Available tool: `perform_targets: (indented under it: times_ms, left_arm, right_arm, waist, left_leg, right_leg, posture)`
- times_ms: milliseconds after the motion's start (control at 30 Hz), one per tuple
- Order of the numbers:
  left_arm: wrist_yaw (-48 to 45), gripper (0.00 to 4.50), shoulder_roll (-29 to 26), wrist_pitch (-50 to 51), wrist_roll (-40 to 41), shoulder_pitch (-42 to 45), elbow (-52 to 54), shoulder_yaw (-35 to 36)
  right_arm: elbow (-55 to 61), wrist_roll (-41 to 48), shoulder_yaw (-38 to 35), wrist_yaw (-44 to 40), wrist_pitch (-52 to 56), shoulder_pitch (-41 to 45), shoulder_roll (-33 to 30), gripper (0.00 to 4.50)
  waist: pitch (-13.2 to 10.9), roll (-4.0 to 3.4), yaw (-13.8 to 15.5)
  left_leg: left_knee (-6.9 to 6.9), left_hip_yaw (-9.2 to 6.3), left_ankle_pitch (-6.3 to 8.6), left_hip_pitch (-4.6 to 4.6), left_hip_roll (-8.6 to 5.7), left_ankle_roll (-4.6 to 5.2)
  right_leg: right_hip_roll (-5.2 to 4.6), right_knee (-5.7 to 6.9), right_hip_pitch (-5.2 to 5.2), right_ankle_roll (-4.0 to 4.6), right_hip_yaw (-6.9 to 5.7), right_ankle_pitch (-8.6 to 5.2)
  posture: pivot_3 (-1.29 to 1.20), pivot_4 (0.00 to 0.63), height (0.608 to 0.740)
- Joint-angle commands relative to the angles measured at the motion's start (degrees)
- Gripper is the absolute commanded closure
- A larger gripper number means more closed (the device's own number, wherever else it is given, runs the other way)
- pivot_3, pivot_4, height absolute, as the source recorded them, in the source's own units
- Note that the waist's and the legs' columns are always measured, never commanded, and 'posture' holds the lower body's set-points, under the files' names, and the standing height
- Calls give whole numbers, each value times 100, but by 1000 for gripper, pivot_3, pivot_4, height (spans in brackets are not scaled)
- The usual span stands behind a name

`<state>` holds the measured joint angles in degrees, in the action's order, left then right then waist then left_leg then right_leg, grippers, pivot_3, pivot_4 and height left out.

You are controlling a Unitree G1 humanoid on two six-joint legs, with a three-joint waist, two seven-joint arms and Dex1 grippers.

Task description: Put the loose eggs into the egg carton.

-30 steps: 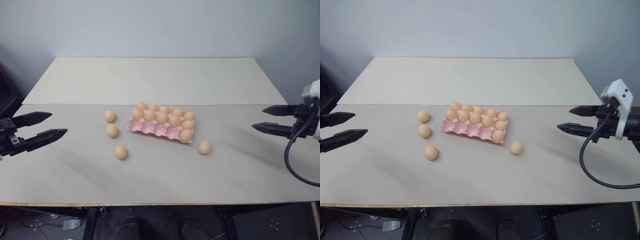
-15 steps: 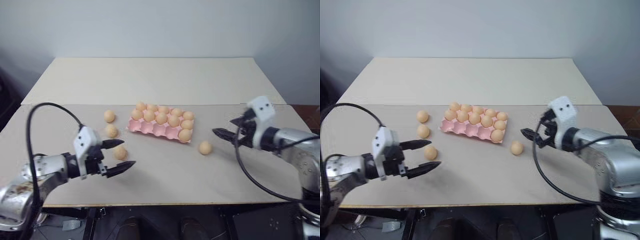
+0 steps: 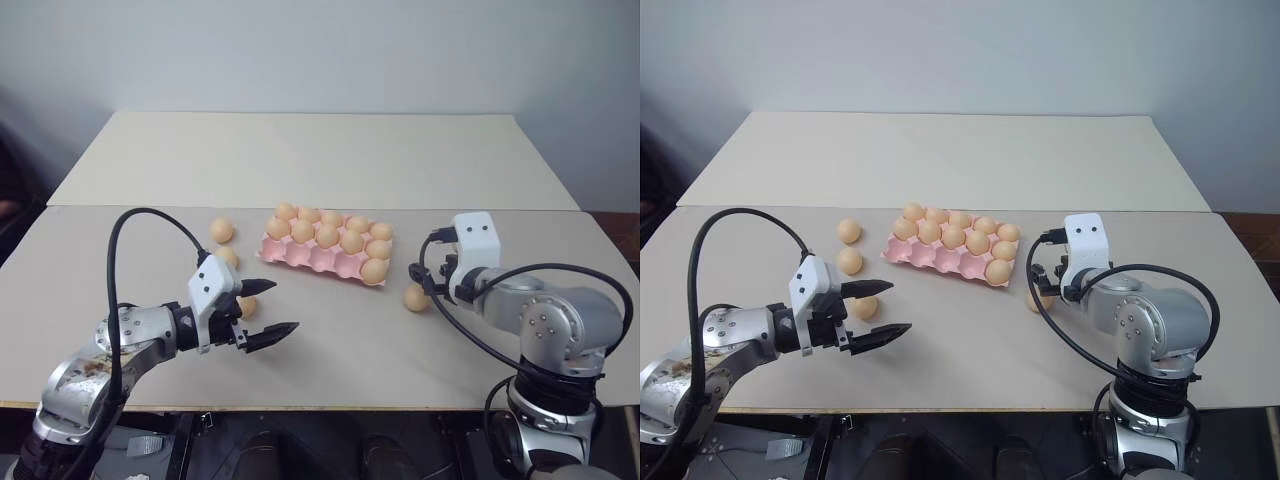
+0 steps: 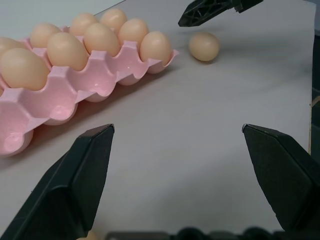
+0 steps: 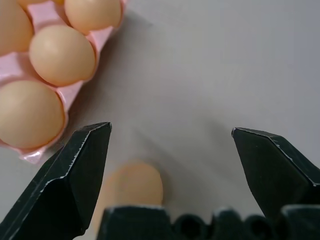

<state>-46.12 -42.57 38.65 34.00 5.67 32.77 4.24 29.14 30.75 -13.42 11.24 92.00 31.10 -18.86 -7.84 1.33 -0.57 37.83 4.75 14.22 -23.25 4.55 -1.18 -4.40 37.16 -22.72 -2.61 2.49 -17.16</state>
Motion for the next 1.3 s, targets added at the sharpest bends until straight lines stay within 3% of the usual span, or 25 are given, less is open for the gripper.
perform_targets:
  times_ms: [33, 833, 1300]
  left_arm:
    - [-43, 18, -11, -152, 5, 13, 75, 38]
    - [-8, 18, -84, -163, -48, -69, 84, 89]
    - [14, 18, -36, -205, -79, -12, 37, -9]
  right_arm:
    - [100, 434, -213, 610, 50, -114, 96, 0]
    - [-821, 3639, -367, 3389, 50, -107, 67, 0]
    - [-960, 4621, -268, 3903, 50, -288, -781, 0]
  waist:
    - [0, 0, -12]
    - [0, 0, -27]
    - [0, 0, -42]
  left_leg:
    - [0, -1, 0, 0, 1, 0]
    - [-2, -2, 1, -2, 5, 2]
    - [-3, -3, 1, -4, 6, 3]
  right_leg:
    - [1, 0, 0, 0, -1, 0]
    - [2, -3, -1, 0, -1, 0]
    - [4, -6, -1, 0, 0, 0]
  posture:
    - [0, 150, 740]
    - [0, 150, 740]
    - [0, 150, 740]
